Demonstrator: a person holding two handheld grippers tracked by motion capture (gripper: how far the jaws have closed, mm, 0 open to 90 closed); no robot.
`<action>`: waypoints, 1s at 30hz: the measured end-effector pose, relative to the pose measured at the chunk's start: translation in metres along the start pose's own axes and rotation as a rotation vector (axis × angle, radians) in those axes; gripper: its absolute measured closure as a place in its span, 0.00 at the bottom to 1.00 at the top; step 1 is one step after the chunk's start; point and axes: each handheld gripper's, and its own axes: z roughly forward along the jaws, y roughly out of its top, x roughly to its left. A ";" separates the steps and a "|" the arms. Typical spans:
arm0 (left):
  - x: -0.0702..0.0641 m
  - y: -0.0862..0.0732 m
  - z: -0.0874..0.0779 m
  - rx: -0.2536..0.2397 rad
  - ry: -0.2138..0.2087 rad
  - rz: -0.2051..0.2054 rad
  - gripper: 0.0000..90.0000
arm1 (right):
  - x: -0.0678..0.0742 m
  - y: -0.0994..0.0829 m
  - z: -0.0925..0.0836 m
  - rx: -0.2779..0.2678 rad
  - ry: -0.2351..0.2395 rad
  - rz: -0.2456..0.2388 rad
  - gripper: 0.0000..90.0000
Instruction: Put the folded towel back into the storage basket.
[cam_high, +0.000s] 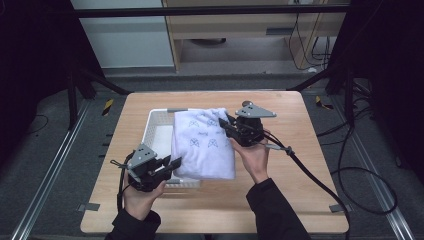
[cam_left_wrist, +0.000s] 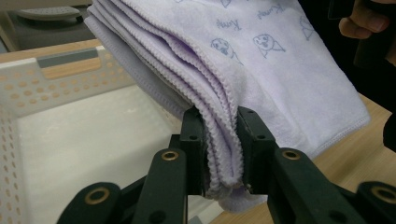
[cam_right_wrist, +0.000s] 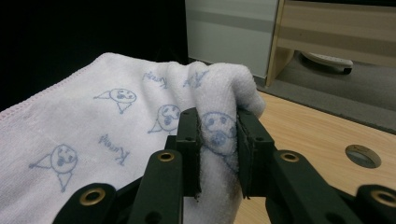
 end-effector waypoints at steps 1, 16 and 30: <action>0.002 0.000 -0.001 -0.001 0.003 -0.002 0.81 | 0.001 0.001 0.001 0.000 0.001 -0.001 0.81; 0.027 -0.002 -0.009 0.001 0.048 -0.040 0.81 | 0.014 0.010 0.032 0.002 0.028 -0.009 0.81; 0.048 -0.003 -0.020 -0.015 0.092 -0.080 0.81 | 0.030 0.020 0.055 -0.013 0.048 -0.014 0.81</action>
